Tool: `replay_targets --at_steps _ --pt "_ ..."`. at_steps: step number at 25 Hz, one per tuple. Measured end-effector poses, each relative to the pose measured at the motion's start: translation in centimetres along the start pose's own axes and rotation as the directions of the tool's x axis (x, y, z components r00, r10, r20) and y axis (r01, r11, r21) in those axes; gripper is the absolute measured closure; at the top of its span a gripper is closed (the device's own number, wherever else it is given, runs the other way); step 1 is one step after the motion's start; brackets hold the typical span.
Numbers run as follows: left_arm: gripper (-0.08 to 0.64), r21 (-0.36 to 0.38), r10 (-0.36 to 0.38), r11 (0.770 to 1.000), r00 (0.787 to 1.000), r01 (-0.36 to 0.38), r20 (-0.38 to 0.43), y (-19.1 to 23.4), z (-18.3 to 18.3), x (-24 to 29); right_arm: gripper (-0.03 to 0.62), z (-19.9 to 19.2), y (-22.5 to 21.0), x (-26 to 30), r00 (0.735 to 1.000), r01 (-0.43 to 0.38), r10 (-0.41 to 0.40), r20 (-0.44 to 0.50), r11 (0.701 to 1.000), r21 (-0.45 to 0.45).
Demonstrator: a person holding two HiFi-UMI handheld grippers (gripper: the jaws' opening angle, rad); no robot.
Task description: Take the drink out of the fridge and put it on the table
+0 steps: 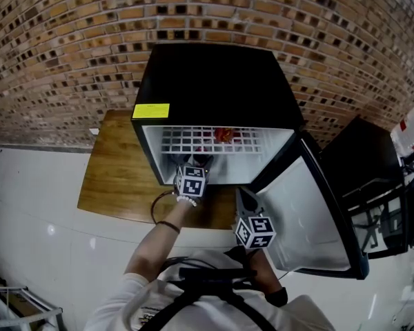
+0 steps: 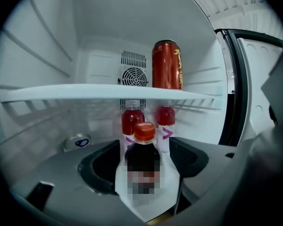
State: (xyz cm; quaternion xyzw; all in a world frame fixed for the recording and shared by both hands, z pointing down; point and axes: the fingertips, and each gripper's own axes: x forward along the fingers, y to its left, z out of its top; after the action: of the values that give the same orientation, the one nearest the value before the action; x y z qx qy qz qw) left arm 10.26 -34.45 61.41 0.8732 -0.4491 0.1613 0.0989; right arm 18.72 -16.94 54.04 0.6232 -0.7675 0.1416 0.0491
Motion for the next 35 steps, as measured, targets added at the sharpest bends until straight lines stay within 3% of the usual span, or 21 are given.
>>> replay_targets --at_steps 5,15,35 --pt "0.329 0.021 -0.006 1.0 1.0 0.006 0.018 -0.1 0.6 0.4 0.575 -0.4 -0.4 0.0 1.0 0.008 -0.008 -0.004 1.0 0.005" --pt "0.406 0.056 0.006 0.998 1.0 -0.008 0.021 -0.4 1.2 -0.2 0.575 -0.3 -0.3 -0.4 1.0 0.006 -0.006 -0.004 1.0 0.003" --pt "0.419 0.007 -0.05 0.999 0.997 0.05 0.053 -2.6 -0.2 -12.9 0.575 -0.9 5.0 -1.2 0.998 -0.053 0.054 -0.015 0.998 0.046"
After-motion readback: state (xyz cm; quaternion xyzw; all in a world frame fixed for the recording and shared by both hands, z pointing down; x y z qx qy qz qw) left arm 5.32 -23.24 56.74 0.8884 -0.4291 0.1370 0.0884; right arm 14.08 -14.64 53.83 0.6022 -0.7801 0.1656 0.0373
